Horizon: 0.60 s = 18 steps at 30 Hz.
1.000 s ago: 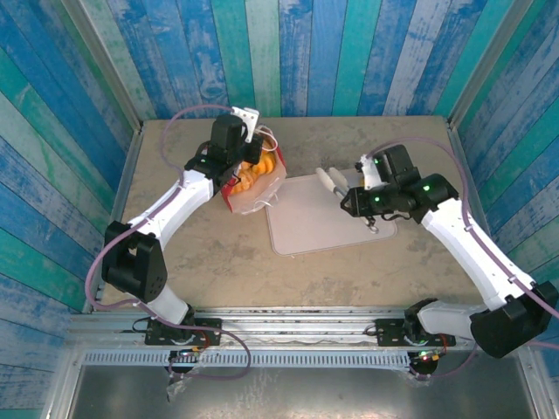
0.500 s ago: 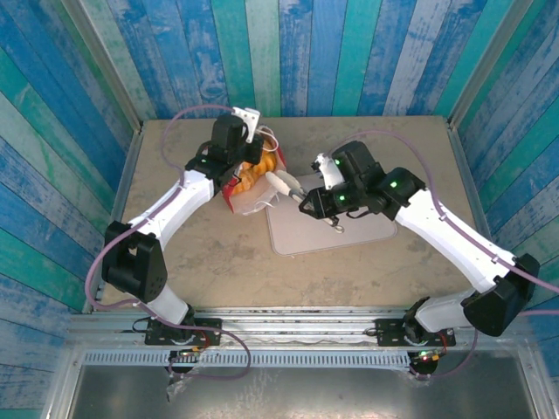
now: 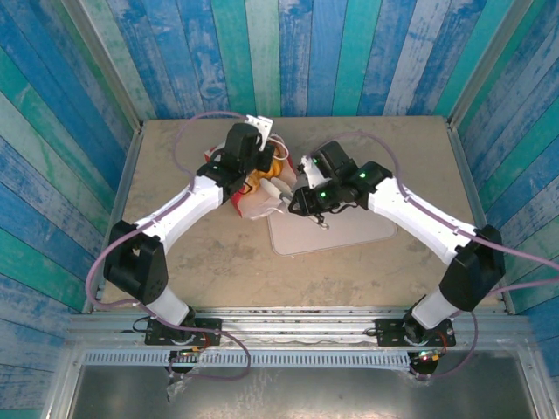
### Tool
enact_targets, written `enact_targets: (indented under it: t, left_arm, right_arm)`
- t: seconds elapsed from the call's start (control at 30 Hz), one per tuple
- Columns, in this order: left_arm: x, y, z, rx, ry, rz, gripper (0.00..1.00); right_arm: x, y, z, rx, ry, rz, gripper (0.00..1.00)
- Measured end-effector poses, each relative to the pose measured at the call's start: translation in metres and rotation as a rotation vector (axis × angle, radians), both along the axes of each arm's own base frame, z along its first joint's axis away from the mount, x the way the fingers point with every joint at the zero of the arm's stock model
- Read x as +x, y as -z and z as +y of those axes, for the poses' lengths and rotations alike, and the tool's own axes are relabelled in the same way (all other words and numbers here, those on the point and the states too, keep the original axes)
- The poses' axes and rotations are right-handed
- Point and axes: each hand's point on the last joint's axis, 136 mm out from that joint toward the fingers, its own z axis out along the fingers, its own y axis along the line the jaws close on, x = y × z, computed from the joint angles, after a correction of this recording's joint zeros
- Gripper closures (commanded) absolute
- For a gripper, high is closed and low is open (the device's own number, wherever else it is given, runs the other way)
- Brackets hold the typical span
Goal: Take the fake bread out of the paper bag
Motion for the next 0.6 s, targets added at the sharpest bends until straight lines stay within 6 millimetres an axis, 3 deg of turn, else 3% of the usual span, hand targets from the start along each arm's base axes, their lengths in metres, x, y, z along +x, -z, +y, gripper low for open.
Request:
enact_targets:
  t: [0.3, 0.6]
  left_arm:
    - [0.001, -0.001, 0.002, 0.002, -0.010, -0.008, 0.97]
    - [0.001, -0.001, 0.002, 0.002, -0.010, -0.008, 0.97]
  right_arm:
    - [0.027, 0.012, 0.026, 0.042, 0.012, 0.014, 0.55]
    - [0.045, 0.029, 0.036, 0.071, 0.044, 0.055, 0.53]
